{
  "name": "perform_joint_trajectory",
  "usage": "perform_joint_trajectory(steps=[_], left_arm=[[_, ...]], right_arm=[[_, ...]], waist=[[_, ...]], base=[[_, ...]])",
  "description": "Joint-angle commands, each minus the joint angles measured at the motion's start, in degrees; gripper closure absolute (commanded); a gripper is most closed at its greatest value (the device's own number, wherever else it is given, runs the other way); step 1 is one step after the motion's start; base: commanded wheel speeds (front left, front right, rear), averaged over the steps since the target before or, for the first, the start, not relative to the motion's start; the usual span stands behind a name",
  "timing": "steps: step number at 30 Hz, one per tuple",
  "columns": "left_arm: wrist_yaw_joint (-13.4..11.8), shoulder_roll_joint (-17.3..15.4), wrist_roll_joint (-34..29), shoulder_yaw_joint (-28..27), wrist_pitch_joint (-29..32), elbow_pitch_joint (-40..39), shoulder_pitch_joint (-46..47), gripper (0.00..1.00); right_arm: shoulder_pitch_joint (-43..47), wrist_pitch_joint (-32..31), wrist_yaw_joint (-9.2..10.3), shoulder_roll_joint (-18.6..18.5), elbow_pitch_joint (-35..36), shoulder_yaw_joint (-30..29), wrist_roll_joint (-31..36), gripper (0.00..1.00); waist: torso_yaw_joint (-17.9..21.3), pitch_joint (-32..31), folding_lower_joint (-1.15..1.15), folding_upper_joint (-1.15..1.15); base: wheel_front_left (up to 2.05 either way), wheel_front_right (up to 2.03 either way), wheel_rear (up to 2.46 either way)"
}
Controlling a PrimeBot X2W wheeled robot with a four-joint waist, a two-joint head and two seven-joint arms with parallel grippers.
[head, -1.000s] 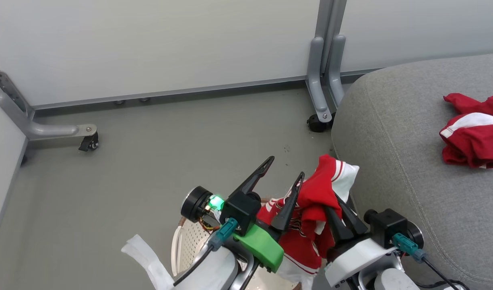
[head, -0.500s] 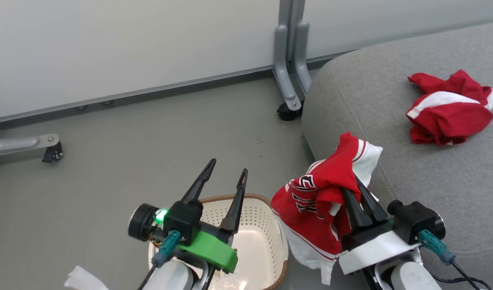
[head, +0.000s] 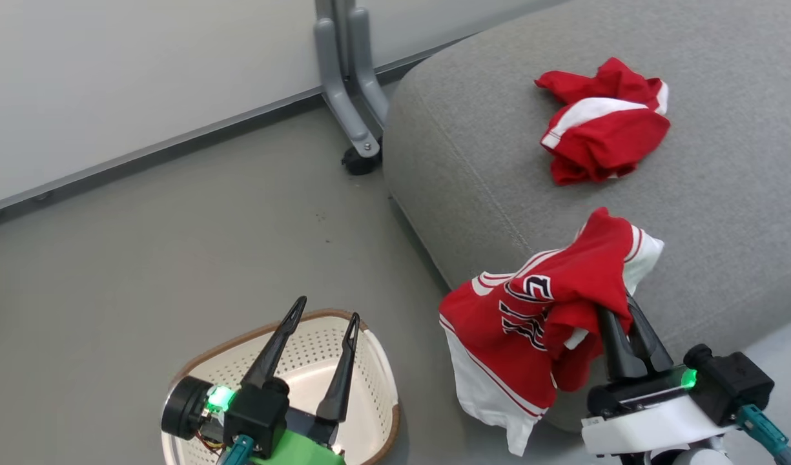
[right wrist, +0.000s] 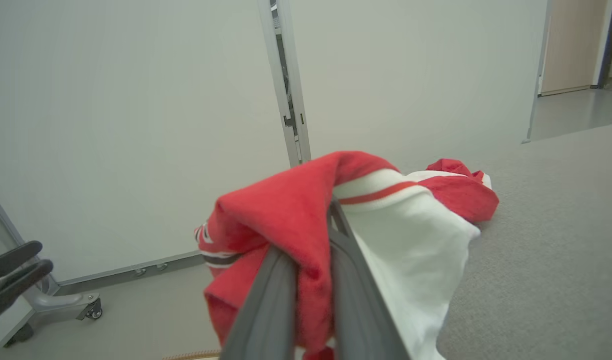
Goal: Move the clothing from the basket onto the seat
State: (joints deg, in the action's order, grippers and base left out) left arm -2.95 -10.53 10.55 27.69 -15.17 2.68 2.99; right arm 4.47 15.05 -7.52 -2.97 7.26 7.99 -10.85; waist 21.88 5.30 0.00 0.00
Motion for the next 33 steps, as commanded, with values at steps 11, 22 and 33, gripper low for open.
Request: perform_joint_trajectory(steps=[11, 22, 33], left_arm=[[1.94, 0.46, -3.00, -3.30, 0.04, -0.92, -2.29, 0.00], [5.30, -2.09, -5.13, -4.25, 0.04, -2.77, 2.88, 0.00], [7.11, -5.72, -6.28, -5.14, 0.04, -4.61, 9.32, 0.00]], right_arm=[[-0.97, 0.18, 0.05, 0.05, 2.55, -4.69, -0.77, 1.00], [-25.17, 0.18, 0.04, -3.60, 0.98, -11.01, -5.77, 1.00], [-57.08, 0.18, 0.05, -15.38, -16.18, -15.29, -9.75, 1.00]], waist=[[6.80, 4.05, 0.00, 0.00], [2.04, 17.19, 0.00, 0.00], [-2.41, 31.26, 0.00, 0.00]], base=[[0.00, 0.00, 0.00], [0.00, 0.00, 0.00], [0.00, 0.00, 0.00]])
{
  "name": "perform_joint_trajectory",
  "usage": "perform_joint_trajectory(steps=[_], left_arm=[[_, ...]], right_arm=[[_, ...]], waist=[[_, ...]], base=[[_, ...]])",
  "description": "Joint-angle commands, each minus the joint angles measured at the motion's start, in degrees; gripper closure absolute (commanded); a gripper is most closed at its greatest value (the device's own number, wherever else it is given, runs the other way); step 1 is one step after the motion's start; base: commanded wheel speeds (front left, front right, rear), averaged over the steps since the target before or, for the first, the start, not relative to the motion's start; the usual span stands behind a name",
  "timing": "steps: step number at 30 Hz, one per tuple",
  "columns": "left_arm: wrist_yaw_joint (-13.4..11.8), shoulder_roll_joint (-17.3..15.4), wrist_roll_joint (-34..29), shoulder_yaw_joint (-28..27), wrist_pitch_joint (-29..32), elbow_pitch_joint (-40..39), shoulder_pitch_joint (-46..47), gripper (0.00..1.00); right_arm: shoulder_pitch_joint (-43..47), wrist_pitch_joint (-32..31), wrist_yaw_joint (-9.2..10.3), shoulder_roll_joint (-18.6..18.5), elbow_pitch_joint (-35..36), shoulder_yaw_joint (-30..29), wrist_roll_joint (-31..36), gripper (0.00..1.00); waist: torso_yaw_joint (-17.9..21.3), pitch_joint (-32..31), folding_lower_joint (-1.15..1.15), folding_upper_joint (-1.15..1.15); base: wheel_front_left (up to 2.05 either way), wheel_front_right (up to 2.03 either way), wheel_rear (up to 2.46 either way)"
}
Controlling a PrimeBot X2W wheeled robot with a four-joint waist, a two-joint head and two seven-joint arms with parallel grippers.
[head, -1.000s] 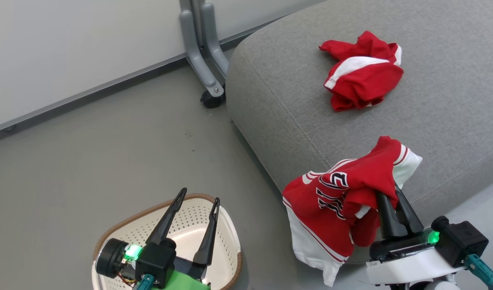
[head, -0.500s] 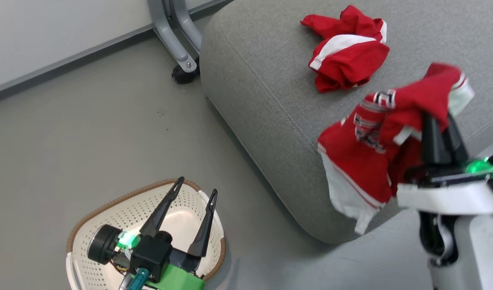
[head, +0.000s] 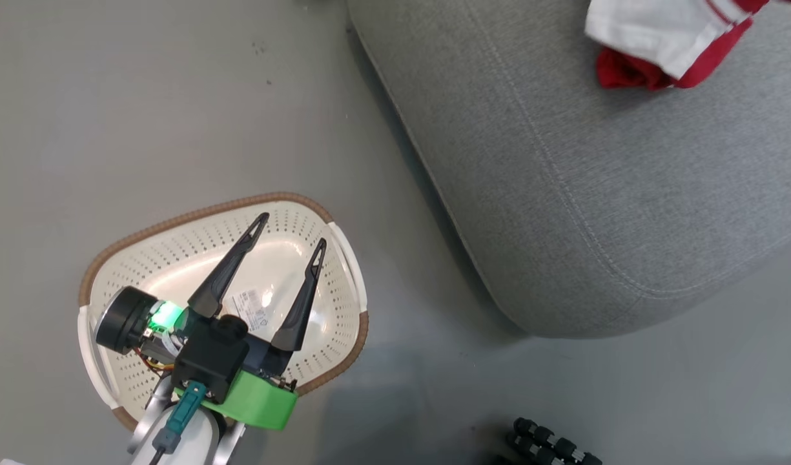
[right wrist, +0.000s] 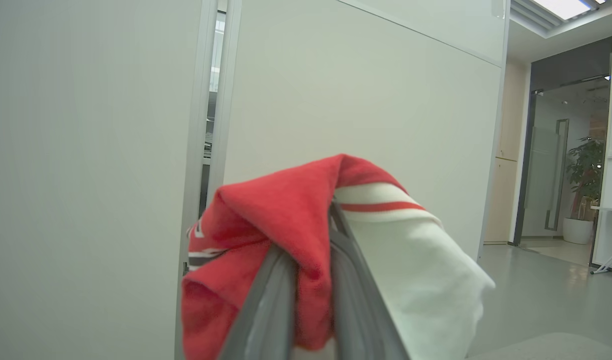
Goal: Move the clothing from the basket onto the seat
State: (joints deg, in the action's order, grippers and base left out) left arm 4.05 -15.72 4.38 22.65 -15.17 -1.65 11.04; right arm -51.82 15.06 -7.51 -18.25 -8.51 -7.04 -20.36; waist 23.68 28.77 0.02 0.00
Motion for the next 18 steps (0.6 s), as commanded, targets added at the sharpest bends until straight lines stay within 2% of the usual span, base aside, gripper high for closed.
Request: perform_joint_trajectory(steps=[1, 5, 10, 15, 18], left_arm=[[0.31, -0.74, -0.13, -0.01, 0.04, -0.29, 1.59, 0.00], [0.49, -0.95, -0.09, 0.12, 0.04, -0.51, 2.77, 0.00], [0.40, -1.01, 0.04, 0.17, 0.04, -0.19, 3.28, 0.00], [0.78, -1.17, 0.80, 0.69, 0.04, 0.86, 2.77, 0.00], [0.85, -1.10, 0.85, 0.98, 0.03, 1.08, 3.44, 0.00]], right_arm=[[-2.67, 0.17, 0.04, -0.96, -2.11, -0.82, -0.37, 1.00], [-6.55, 0.17, 0.04, -4.15, -9.28, -2.41, 0.03, 1.00], [-3.41, 0.17, 0.05, -5.78, -17.33, -4.43, -0.31, 1.00], [2.02, 0.17, 0.05, -3.09, -25.15, -6.99, 0.20, 1.00], [3.81, 0.17, 0.06, -1.88, -27.09, -6.96, -0.45, 1.00]], waist=[[-4.52, 8.56, -0.02, 0.00], [-5.40, 11.03, -0.02, 0.00], [-5.75, 12.53, -0.02, 0.00], [-4.75, 12.33, -0.02, 0.00], [-4.13, 11.74, -0.02, 0.00]], base=[[0.00, 0.00, 0.00], [0.00, 0.00, 0.00], [0.00, 0.00, 0.00], [0.00, 0.00, 0.00], [0.00, 0.00, 0.00]])
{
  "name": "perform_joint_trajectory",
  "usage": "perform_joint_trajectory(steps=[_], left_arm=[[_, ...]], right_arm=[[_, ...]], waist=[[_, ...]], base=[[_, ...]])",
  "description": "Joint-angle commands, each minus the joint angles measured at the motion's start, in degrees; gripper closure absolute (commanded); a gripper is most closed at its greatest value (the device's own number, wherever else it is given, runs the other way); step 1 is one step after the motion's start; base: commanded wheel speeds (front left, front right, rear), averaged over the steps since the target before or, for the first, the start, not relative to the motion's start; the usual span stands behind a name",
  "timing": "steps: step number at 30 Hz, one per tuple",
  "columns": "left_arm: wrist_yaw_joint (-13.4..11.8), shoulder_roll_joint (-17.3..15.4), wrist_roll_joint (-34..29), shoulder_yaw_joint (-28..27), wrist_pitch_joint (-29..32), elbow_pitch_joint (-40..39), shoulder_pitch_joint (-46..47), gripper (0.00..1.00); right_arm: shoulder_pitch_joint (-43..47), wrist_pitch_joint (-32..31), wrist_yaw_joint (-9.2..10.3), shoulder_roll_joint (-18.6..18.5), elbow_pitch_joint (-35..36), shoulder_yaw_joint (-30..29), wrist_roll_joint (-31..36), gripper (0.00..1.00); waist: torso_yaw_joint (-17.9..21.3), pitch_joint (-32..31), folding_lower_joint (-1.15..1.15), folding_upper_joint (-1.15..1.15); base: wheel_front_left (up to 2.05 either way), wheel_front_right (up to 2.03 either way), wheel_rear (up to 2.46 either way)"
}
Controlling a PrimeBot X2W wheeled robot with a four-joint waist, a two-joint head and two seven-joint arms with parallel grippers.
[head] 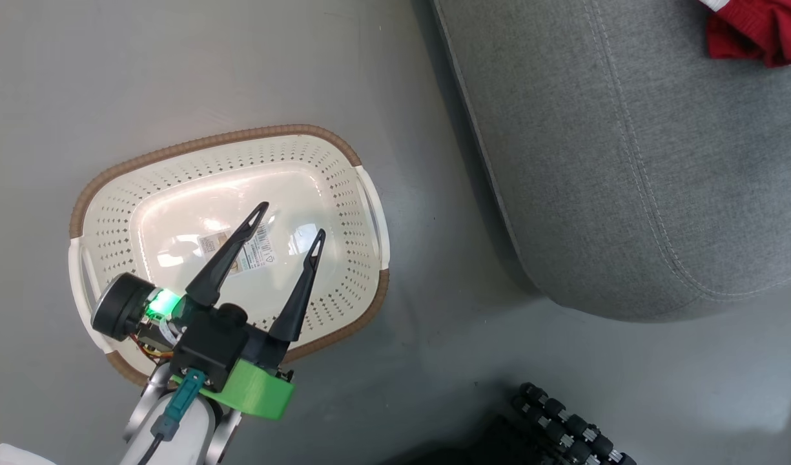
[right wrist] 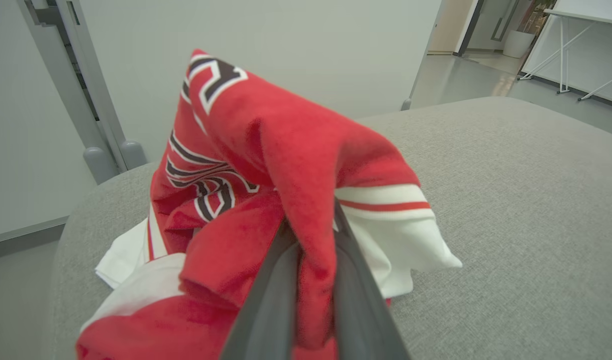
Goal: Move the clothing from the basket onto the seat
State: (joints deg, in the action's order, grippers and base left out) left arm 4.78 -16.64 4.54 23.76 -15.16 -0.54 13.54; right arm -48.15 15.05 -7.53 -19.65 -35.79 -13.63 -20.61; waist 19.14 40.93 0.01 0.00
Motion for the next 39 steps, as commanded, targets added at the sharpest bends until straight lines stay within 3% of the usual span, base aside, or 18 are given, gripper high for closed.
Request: perform_joint_trajectory(steps=[1, 2, 3, 4, 5, 10, 15, 25, 33, 39], left_arm=[[0.08, -0.20, 0.60, -0.11, 0.02, -0.02, 1.14, 0.00], [-0.04, -0.20, 0.63, -0.09, 0.02, 0.10, 1.23, 0.00], [-0.11, -0.19, 0.68, -0.08, 0.02, 0.19, 1.25, 0.00], [-0.16, -0.21, 0.74, -0.05, 0.03, 0.33, 1.24, 0.00], [-0.14, -0.19, 0.83, 0.00, 0.03, 0.50, 1.20, 0.00], [-0.55, 1.53, 1.47, 0.28, 0.02, 1.43, 0.60, 0.00], [-1.58, 4.45, 3.70, -0.88, 0.02, 4.00, -1.63, 0.00], [-2.10, 11.65, 8.39, -7.50, 0.03, 8.90, -5.40, 0.00], [-4.23, 13.53, 9.26, -13.60, 0.03, 11.26, -12.31, 0.00], [-5.52, 13.71, 7.15, -15.92, 0.02, 8.25, -17.83, 0.00]], right_arm=[[0.58, 0.19, 0.08, -0.10, 0.20, -0.53, -0.31, 1.00], [1.12, 0.18, 0.08, 0.44, 0.44, -0.75, -0.48, 0.98], [1.46, 0.18, 0.08, 0.74, 0.66, -0.97, -0.49, 0.84], [1.80, 0.18, 0.08, 1.04, 0.83, -1.37, -0.57, 0.27], [1.98, 0.18, 0.08, 1.12, 1.39, -2.02, -0.44, 0.00], [6.92, 0.18, 0.08, 2.23, 5.71, -4.82, 0.97, 0.00], [14.45, 0.18, 0.07, 4.50, 11.41, -3.31, 1.82, 0.00], [29.44, 0.18, 0.08, 8.68, 18.58, 9.74, 3.10, 0.00], [37.83, 0.18, 0.07, 9.87, 19.10, 21.52, 4.22, 0.00], [43.12, 0.17, 0.08, 11.37, 23.02, 23.35, 6.13, 0.00]], waist=[[0.56, -0.64, -0.01, 0.00], [0.73, -0.99, -0.01, 0.00], [0.83, -1.28, -0.01, 0.00], [0.93, -1.74, -0.01, 0.00], [0.94, -2.19, -0.01, 0.00], [-0.24, -6.29, -0.01, 0.00], [-2.03, -11.84, -0.01, 0.00], [-10.56, -24.32, -0.01, 0.00], [-18.00, -34.69, -0.01, 0.00], [-20.55, -41.00, -0.01, 0.00]], base=[[0.00, 0.00, 0.00], [0.00, 0.00, 0.00], [0.00, 0.00, 0.00], [0.00, 0.00, 0.00], [0.00, 0.00, 0.00], [0.00, 0.00, 0.00], [0.00, 0.00, 0.00], [0.00, 0.00, 0.00], [0.00, 0.00, 0.00], [0.00, 0.00, 0.00]])
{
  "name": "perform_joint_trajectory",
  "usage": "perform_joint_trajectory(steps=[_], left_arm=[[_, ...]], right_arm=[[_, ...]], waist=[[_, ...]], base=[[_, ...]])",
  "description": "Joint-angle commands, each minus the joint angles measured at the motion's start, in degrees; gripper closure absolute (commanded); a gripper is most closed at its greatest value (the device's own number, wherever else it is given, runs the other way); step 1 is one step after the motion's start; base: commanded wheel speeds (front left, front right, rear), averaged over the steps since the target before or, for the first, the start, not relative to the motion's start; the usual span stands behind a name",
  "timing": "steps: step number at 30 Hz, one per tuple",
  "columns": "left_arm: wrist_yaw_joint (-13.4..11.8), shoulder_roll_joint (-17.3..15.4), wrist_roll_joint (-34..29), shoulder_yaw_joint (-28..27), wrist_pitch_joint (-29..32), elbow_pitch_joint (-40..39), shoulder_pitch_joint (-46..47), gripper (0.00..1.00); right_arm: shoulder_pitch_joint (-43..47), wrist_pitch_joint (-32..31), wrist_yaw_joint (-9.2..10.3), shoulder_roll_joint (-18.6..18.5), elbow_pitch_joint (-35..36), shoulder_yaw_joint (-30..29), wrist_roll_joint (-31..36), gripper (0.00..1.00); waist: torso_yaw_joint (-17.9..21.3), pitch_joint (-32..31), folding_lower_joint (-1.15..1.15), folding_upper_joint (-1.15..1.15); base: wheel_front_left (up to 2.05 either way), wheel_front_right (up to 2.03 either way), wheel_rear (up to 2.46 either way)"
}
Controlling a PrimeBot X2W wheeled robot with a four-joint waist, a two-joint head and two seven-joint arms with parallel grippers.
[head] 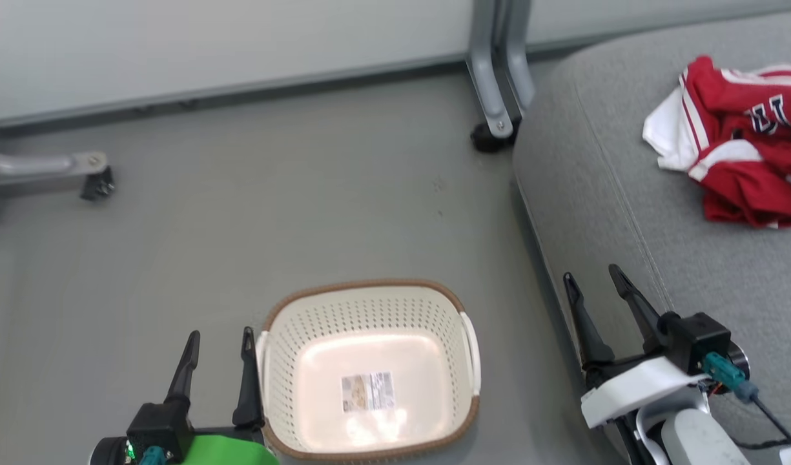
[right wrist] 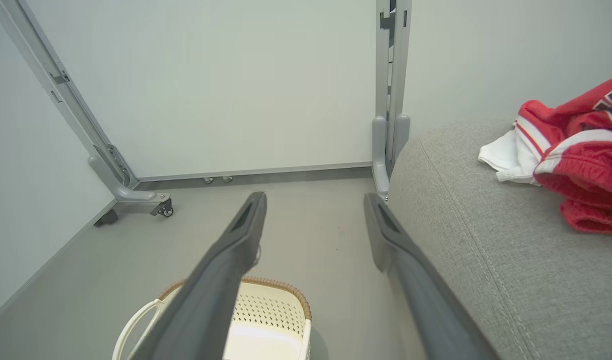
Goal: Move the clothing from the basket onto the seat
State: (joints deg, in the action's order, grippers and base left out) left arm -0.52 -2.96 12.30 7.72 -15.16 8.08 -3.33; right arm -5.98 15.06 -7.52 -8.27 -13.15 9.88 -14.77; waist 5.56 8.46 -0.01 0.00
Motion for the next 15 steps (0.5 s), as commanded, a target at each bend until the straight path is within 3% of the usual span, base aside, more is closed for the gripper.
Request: perform_joint_trajectory(steps=[1, 8, 15], left_arm=[[-0.44, 0.05, -0.56, 0.26, 0.02, -1.09, -1.70, 0.00], [-0.51, -0.01, -1.72, 1.62, 0.03, -6.31, -6.36, 0.00], [-0.83, -0.01, -1.94, 2.48, 0.03, -6.27, -9.54, 0.00]], right_arm=[[1.85, 0.16, 0.06, 0.34, 1.28, -0.17, 0.53, 0.00], [8.47, 0.16, 0.06, 2.65, 7.03, -2.67, 4.77, 0.00], [12.26, 0.16, 0.06, 3.20, 7.65, -3.59, 6.04, 0.00]], waist=[[-7.23, -9.11, 0.01, 0.00], [-7.66, -12.79, 0.01, 0.00], [-6.71, -15.21, 0.01, 0.00]], base=[[0.00, 0.00, 0.00], [0.00, 0.00, 0.00], [0.00, 0.00, 0.00]])
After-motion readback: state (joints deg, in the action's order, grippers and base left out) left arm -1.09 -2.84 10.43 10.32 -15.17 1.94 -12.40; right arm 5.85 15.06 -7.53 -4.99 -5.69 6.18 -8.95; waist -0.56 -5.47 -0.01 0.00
